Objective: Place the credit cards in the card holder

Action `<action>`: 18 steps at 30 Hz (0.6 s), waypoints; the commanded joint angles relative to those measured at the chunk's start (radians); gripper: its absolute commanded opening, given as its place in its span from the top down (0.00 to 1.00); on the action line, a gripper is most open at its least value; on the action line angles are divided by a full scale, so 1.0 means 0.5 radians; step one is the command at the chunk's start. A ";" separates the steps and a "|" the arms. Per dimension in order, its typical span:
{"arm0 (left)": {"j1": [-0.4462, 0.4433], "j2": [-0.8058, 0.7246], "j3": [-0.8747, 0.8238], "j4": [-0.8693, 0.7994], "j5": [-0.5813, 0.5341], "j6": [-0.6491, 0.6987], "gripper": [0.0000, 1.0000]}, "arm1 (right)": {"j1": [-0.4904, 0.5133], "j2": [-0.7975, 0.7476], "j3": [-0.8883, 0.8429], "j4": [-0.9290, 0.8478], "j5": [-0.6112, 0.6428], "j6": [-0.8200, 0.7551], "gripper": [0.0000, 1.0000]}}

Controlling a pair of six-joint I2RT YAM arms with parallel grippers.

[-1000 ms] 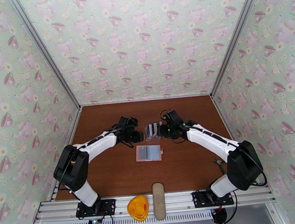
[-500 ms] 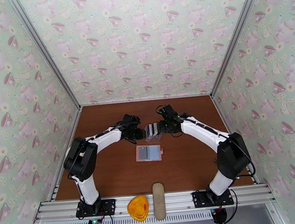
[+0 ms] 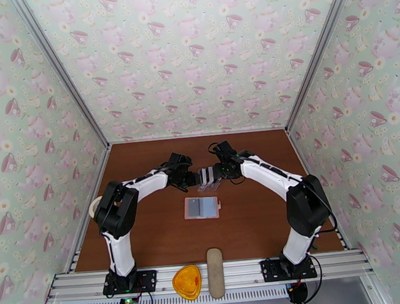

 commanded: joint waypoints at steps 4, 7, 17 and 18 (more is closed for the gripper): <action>-0.002 0.066 0.059 0.036 0.067 -0.031 0.58 | -0.010 0.071 0.048 -0.022 0.010 -0.042 0.43; -0.011 0.072 0.047 0.039 0.064 -0.032 0.59 | -0.011 0.114 0.078 -0.036 0.010 -0.054 0.43; -0.016 0.103 -0.007 0.027 0.062 -0.016 0.60 | -0.012 0.221 0.192 -0.104 0.062 -0.119 0.44; -0.017 0.100 -0.017 0.033 0.063 -0.016 0.60 | -0.012 0.234 0.208 -0.119 0.078 -0.124 0.44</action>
